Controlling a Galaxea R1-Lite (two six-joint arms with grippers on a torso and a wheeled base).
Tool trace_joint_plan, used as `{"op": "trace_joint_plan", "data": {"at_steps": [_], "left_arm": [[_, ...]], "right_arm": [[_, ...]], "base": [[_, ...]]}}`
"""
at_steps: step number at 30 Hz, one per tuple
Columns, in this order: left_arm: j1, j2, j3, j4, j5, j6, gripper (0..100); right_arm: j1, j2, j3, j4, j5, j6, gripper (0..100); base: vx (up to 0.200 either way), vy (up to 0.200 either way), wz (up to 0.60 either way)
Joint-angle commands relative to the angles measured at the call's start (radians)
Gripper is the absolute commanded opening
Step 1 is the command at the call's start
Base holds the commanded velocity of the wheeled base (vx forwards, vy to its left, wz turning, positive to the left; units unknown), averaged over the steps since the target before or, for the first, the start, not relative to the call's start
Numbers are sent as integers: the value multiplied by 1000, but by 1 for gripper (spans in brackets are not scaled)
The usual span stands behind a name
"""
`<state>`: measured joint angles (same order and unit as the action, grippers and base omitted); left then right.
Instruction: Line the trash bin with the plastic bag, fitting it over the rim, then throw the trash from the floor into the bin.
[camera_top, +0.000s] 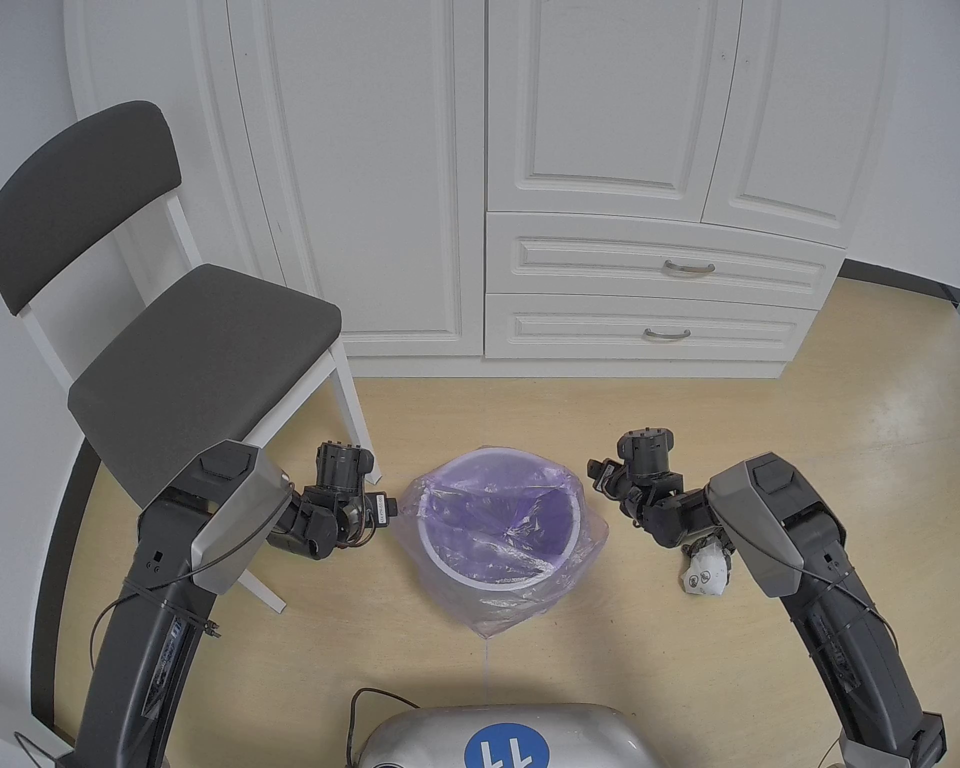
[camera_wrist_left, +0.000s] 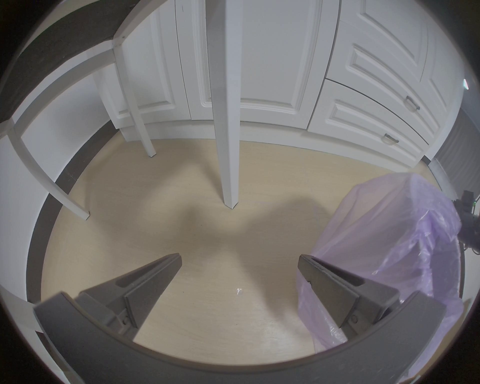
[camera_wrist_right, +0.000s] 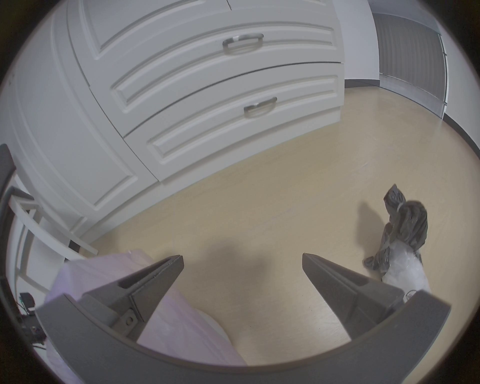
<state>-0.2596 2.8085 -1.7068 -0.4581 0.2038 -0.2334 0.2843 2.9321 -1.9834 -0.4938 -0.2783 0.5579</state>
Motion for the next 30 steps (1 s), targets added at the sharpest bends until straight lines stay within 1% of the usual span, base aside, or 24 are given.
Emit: {"op": "trace_joint_plan", "data": {"at_steps": [1,3,6,9,11,12,14,15,16,17,18,19,20,23,24,26,28,29,30], "left_arm": [[5,-93,105,-42,-32,5,100],[5,-130,150,-42,-69,6,100],[3,-164,197,-42,-96,20,100],[6,-165,205,-44,-98,57,100],[8,-165,207,-44,-98,60,100],[6,-167,213,-44,-98,62,100],[5,-172,219,-50,-96,62,100],[6,-176,225,-59,-96,62,100],[6,-176,225,-59,-96,62,100],[8,-182,234,-79,-96,63,100],[8,-182,234,-79,-96,63,100],[8,-188,239,-91,-96,62,100],[6,-199,257,-106,-96,63,100],[6,-208,269,-114,-96,66,100],[6,-208,269,-114,-96,66,100],[6,-210,269,-120,-96,68,100],[6,-208,269,-122,-96,68,100],[6,-208,269,-122,-96,68,100],[5,-205,269,-122,-96,69,100]], "right_arm": [[-11,-153,136,15,34,-10,100],[-11,-199,184,40,57,-27,100],[-10,-248,227,61,59,-53,100],[-8,-298,290,58,60,-81,100],[-5,-332,333,52,62,-98,100],[3,-380,403,46,62,-116,100],[19,-429,479,38,80,-131,100],[29,-450,506,24,102,-144,100],[29,-450,506,24,102,-144,100],[36,-473,523,-6,139,-184,0],[36,-473,523,-6,139,-184,0],[38,-487,525,-17,162,-227,0],[47,-505,523,-11,191,-323,0],[90,-507,518,-11,208,-440,0],[90,-507,518,-11,208,-440,0],[145,-496,515,-9,209,-503,0],[187,-476,509,4,209,-524,0],[187,-476,509,4,209,-524,0],[225,-452,491,47,209,-532,0]], "base": [[0,0,0],[0,0,0],[0,0,0],[0,0,0],[0,0,0],[0,0,0],[0,0,0],[0,0,0],[0,0,0],[0,0,0],[0,0,0],[0,0,0],[0,0,0],[0,0,0],[0,0,0],[0,0,0],[0,0,0],[0,0,0],[0,0,0]]}}
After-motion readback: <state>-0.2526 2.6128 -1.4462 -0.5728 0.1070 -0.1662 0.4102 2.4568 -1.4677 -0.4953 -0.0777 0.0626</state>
